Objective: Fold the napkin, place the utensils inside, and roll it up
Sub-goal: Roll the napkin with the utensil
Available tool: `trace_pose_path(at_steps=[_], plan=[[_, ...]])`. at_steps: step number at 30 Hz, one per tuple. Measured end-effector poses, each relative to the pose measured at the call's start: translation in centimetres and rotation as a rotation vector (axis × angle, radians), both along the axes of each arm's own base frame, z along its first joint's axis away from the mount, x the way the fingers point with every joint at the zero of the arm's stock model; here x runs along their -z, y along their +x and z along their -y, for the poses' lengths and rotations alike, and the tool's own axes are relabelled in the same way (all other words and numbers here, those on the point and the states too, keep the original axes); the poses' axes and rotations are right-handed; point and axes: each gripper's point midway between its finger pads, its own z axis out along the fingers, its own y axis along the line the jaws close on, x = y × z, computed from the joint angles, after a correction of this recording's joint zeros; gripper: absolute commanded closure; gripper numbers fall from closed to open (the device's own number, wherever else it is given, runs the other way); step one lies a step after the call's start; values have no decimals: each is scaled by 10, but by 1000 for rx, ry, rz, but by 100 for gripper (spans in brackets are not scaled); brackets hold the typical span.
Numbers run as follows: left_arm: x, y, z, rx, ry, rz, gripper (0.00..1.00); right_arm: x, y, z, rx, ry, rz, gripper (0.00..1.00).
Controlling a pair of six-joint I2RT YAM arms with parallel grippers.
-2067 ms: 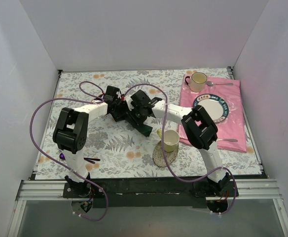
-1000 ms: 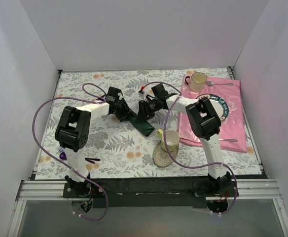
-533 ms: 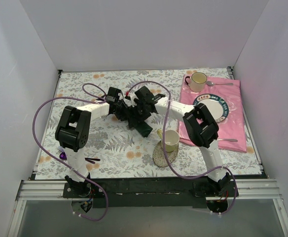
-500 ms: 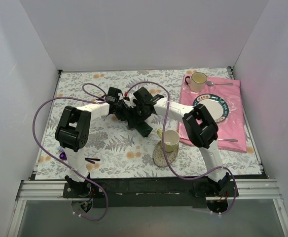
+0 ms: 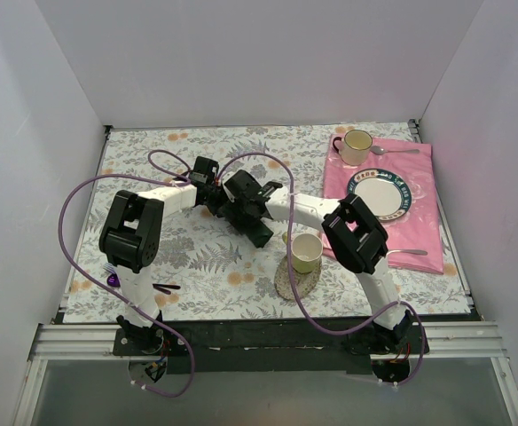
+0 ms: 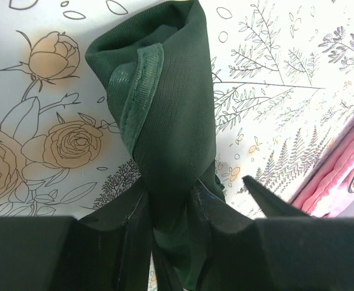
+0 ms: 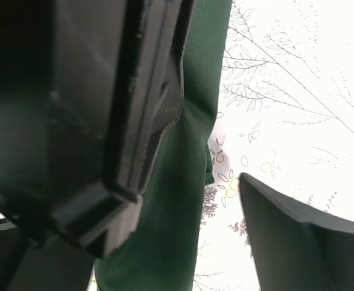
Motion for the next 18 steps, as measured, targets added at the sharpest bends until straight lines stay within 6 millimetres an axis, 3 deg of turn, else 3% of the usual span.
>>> trace_pose_path(at_steps=[2, 9, 10, 13, 18], plan=[[0, 0, 0, 0, -1, -1, 78, -1, 1, 0, 7, -10, 17, 25], [-2, 2, -1, -6, -3, 9, 56, 3, 1, -2, 9, 17, 21, 50], [-3, 3, -1, -7, -2, 12, 50, 3, 1, -2, 6, 23, 18, 51], [-7, 5, -5, -14, 16, 32, 44, 4, 0, -4, -9, 51, -5, 53], [-10, 4, -13, -31, 51, 33, 40, 5, 0, -5, -50, 139, -85, 54]])
